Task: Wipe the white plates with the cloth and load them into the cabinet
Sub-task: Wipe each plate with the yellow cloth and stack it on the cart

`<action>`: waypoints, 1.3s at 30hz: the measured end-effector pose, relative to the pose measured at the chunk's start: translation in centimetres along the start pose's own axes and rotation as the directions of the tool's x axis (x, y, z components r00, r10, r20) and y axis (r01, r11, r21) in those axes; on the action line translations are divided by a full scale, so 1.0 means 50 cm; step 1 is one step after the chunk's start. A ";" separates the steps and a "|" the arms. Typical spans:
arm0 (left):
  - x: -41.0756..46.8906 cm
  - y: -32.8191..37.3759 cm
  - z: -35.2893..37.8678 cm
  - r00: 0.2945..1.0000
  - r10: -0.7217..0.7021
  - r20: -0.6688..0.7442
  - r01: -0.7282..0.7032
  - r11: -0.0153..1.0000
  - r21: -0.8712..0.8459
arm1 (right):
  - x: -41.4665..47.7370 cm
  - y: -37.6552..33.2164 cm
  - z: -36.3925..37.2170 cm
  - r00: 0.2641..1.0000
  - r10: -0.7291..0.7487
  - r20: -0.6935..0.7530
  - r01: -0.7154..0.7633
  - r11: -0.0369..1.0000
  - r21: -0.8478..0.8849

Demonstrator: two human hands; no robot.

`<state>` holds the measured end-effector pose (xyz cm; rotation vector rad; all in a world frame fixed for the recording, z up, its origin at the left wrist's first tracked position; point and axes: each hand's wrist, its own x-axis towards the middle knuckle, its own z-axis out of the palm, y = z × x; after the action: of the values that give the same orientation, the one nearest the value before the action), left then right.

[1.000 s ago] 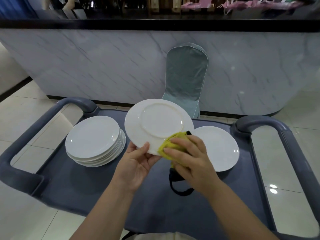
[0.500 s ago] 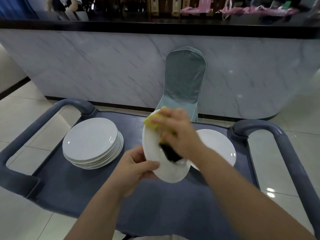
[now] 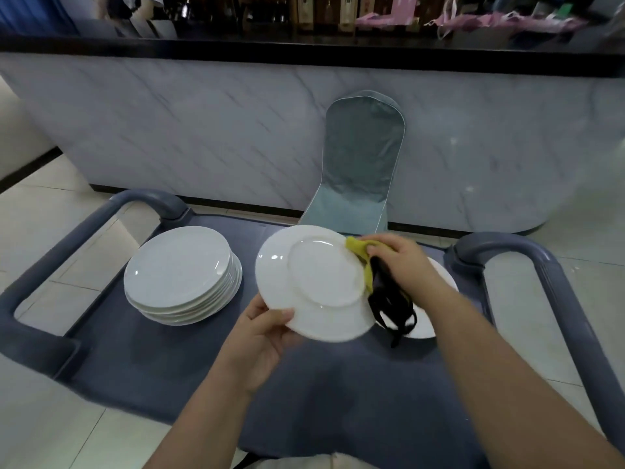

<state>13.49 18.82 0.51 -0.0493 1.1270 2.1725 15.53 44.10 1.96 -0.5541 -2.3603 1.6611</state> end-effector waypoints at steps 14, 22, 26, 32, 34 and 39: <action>0.022 -0.016 -0.002 0.988 -0.020 -0.154 -0.034 0.940 -0.339 | -0.157 0.113 0.102 0.881 -0.370 -0.296 0.307 0.922 -0.238; 0.013 -0.027 -0.002 0.990 -0.008 -0.143 -0.023 0.977 -0.211 | -0.191 0.074 0.175 0.648 -0.761 0.027 0.697 0.578 -0.425; -0.015 0.012 -0.032 0.999 0.034 -0.020 -0.035 0.999 -0.002 | -0.154 0.109 0.074 0.898 -0.382 -0.216 0.348 0.920 -0.181; -0.044 0.015 -0.005 0.994 -0.028 0.110 -0.006 0.955 0.295 | -0.052 -0.010 0.059 0.877 -0.475 -0.076 0.434 0.849 -0.300; -0.042 0.017 0.005 0.995 0.047 0.084 -0.068 0.963 0.262 | -0.075 -0.030 0.105 0.800 -0.599 0.027 0.568 0.743 -0.355; -0.049 0.030 -0.032 0.994 0.105 0.006 -0.104 0.976 0.190 | -0.167 0.074 0.105 0.726 -0.659 0.197 0.684 0.665 -0.300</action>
<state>14.09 15.70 1.38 0.0924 1.3618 2.1458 21.85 37.22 -2.91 0.3433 -2.4718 0.9290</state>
